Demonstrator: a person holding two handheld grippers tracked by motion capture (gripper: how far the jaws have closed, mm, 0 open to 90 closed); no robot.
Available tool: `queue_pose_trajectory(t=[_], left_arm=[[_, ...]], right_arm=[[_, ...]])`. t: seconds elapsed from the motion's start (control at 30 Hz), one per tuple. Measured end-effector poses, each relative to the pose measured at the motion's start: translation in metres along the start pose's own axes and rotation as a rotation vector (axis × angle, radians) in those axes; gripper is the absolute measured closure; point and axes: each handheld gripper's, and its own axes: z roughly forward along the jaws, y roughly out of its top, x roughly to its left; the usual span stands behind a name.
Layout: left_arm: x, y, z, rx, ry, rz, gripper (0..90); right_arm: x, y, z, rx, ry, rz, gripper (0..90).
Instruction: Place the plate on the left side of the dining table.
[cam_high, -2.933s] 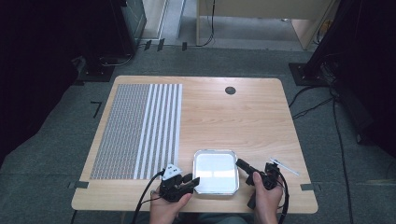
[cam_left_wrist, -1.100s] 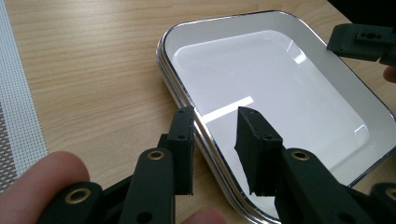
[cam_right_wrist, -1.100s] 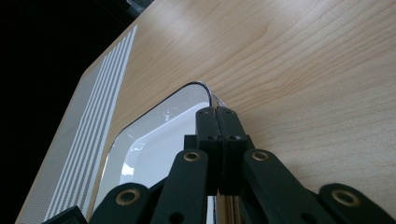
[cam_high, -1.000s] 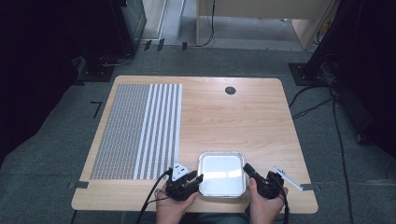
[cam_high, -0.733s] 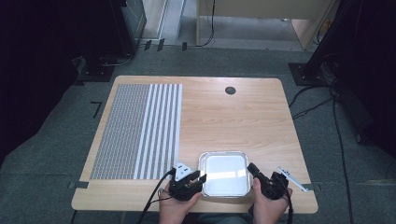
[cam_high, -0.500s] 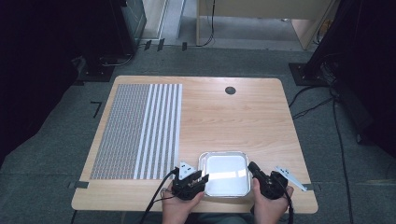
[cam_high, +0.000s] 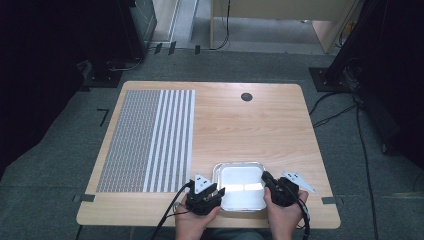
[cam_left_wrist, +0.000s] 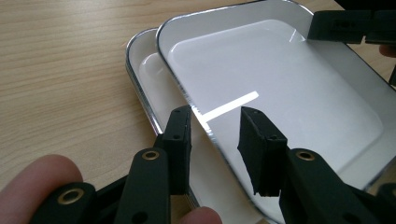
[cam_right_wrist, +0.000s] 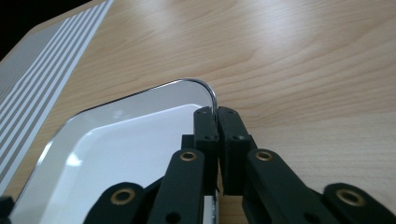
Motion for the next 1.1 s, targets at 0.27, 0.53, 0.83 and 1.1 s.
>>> queue_pose_trajectory(t=[0.27, 0.53, 0.83, 1.1], left_arm=[[-0.004, -0.001, 0.0, -0.011, 0.003, 0.002, 69.7], [-0.009, 0.0, 0.001, 0.005, 0.014, -0.016, 72.5], [-0.006, 0.01, -0.002, 0.034, 0.024, -0.027, 79.6], [-0.002, 0.02, -0.004, 0.078, 0.016, -0.025, 81.6]], right_arm=[[-0.001, -0.002, -0.005, -0.033, -0.016, 0.063, 89.9], [0.0, -0.005, -0.008, -0.039, -0.025, 0.093, 89.9], [0.006, -0.004, -0.015, -0.061, -0.03, 0.036, 90.0], [0.009, -0.001, -0.019, -0.061, -0.02, 0.027, 90.0]])
